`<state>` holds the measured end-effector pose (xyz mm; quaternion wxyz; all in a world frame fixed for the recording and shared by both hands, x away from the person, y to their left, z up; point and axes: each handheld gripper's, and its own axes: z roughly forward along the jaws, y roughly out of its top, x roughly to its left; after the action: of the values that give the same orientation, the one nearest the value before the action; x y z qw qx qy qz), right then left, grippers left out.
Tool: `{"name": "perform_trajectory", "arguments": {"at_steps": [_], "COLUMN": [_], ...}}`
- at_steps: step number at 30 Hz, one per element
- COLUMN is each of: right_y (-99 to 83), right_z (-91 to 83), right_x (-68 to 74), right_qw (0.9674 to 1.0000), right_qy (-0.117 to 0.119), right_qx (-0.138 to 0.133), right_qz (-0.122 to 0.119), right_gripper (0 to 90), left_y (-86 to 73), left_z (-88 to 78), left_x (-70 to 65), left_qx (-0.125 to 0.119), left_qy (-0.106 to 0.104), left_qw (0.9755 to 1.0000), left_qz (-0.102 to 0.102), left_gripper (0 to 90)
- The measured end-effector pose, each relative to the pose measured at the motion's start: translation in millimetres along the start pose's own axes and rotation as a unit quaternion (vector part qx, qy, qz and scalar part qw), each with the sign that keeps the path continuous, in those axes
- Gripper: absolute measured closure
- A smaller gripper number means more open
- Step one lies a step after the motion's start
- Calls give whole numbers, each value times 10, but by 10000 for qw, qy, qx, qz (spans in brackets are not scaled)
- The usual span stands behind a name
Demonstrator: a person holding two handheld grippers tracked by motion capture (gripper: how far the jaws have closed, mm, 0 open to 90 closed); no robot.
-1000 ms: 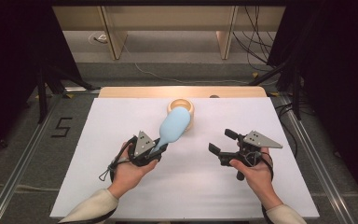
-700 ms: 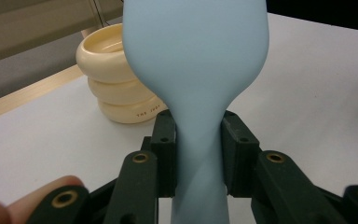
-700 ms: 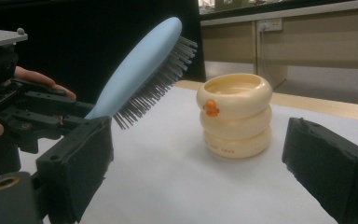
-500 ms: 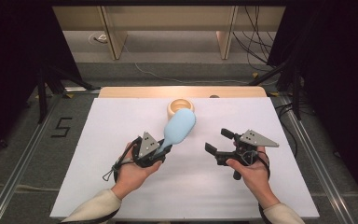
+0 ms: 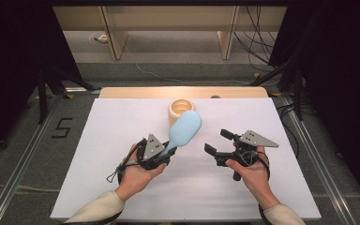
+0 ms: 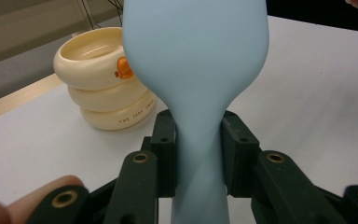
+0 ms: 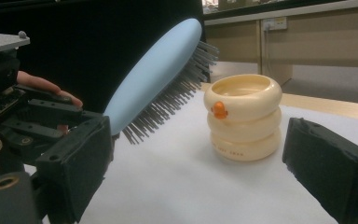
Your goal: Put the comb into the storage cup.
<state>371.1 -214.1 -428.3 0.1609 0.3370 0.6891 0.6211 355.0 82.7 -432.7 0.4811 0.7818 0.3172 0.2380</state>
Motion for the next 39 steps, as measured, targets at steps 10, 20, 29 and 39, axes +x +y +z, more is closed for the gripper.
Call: {"name": "perform_trajectory", "arguments": {"at_steps": [10, 20, 29, 39], "right_y": [9, 8, 12, 11], "right_z": [39, 102, 165, 219], "right_x": [24, 42, 60, 71], "right_qw": [10000, 9998, 9993, 9991], "right_qy": [51, 65, 116, 117], "right_qx": [8, 40, 14, 34], "right_qz": [66, 180, 358, 413], "right_gripper": [91, 87, 87, 87], "left_y": [7, 22, 36, 38], "left_z": [34, 70, 100, 124], "left_x": [-70, -139, -198, -245], "left_qx": [24, 48, 43, 51], "left_qy": [-62, -133, -204, -247], "left_qw": [10000, 9998, 9997, 9995], "left_qz": [38, 104, 149, 182], "left_gripper": [693, 693, 693, 693]}}
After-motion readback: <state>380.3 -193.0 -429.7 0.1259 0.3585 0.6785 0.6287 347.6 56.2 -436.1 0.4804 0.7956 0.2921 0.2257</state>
